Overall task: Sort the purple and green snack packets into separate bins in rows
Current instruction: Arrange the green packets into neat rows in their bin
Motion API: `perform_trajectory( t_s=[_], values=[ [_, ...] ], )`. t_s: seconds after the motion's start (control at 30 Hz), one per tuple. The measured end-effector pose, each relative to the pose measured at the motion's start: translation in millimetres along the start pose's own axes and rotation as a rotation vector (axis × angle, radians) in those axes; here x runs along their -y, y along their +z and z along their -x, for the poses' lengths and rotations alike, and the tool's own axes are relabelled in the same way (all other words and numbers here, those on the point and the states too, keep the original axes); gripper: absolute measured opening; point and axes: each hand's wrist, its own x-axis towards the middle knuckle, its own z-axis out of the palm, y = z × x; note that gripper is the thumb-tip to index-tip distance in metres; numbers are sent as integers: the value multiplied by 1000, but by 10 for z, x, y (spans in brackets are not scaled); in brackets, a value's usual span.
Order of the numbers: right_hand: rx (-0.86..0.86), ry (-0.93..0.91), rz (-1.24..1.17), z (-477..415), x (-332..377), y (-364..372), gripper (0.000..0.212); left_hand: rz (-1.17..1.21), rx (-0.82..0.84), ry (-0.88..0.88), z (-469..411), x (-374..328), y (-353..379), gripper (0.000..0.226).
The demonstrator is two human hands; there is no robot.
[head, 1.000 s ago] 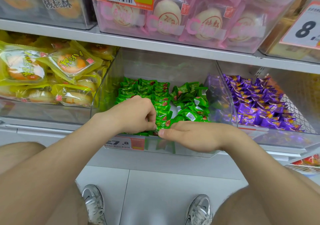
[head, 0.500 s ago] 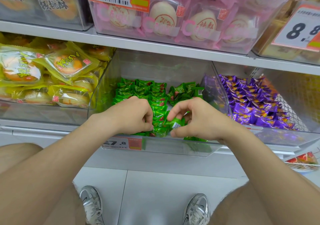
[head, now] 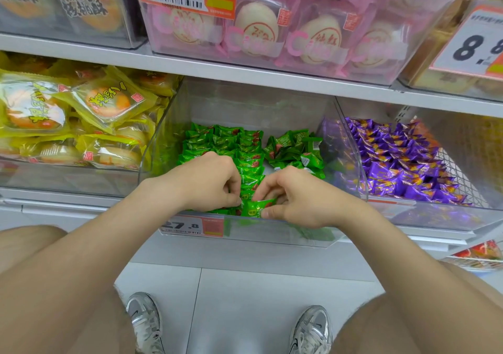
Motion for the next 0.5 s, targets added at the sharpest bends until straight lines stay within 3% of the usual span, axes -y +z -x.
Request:
perform_trajectory(
  t_s=[0.33, 0.5],
  values=[
    [-96, -27, 245, -202, 46, 80, 15, 22, -41, 3, 6, -9, 12, 20],
    [-139, 14, 355, -224, 61, 104, 36, 18, -26, 17, 12, -47, 17, 31]
  ],
)
